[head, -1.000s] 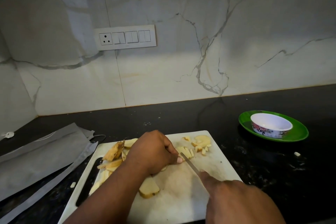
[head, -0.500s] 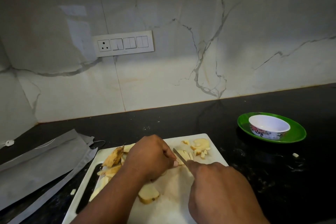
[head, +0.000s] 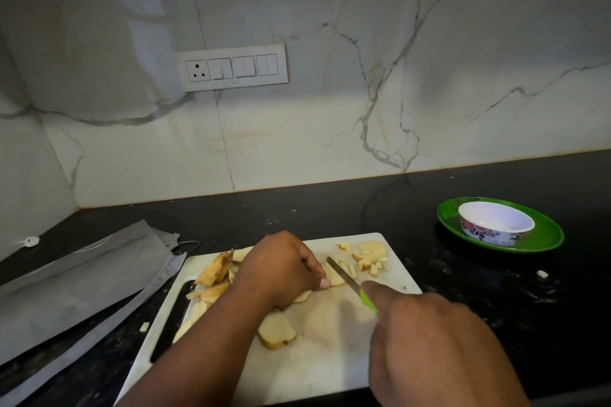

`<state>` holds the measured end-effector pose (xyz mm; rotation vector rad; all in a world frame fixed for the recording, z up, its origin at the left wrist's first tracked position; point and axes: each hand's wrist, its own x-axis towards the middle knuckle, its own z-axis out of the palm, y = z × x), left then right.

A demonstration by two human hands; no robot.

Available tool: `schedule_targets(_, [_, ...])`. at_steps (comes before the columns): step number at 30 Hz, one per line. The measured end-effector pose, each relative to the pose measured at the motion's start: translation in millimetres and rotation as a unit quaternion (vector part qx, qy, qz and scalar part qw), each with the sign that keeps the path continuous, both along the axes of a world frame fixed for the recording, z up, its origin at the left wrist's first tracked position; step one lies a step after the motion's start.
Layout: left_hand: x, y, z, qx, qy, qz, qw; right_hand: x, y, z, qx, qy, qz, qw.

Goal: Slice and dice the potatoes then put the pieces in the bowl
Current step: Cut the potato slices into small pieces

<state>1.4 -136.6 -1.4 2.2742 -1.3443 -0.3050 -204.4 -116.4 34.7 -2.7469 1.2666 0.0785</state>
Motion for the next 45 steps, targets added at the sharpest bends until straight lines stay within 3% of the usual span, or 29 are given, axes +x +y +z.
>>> schedule_targets(1, [0,1,0,0.0,0.001,0.001,1.0,-2,-12,-8,-0.056,-0.071,0.018,0.996])
schedule_targets(5, [-1,1,1,-0.001,0.008,-0.003,1.0,10,-25,-24,-0.071,-0.134,0.011,0.988])
schedule_targets(12, [3,0,0,0.005,0.013,-0.009,1.0,12,-19,-32,-0.036,-0.143,0.019,0.989])
schedule_targets(19, [4,0,0,0.009,-0.011,-0.021,1.0,-4,-20,-33,0.037,-0.066,0.023,0.997])
schedule_targets(23, [4,1,1,0.011,-0.014,-0.027,0.999,-21,-9,-34,0.087,-0.083,0.044,0.992])
schedule_targets(29, [6,4,0,0.004,-0.026,-0.041,0.999,-40,-10,-7,-0.061,-0.143,-0.013,0.988])
schedule_targets(32, [7,7,2,0.007,-0.029,-0.056,0.998,-22,-46,-12,-0.093,-0.236,0.015,0.967])
schedule_targets(41, [16,3,-5,0.001,-0.056,-0.108,0.993,39,-132,-41,0.022,-0.373,0.017,0.928])
schedule_targets(45, [18,-2,-7,0.042,-0.122,-0.13,0.983,35,-124,-50,-0.05,-0.294,0.02,0.954])
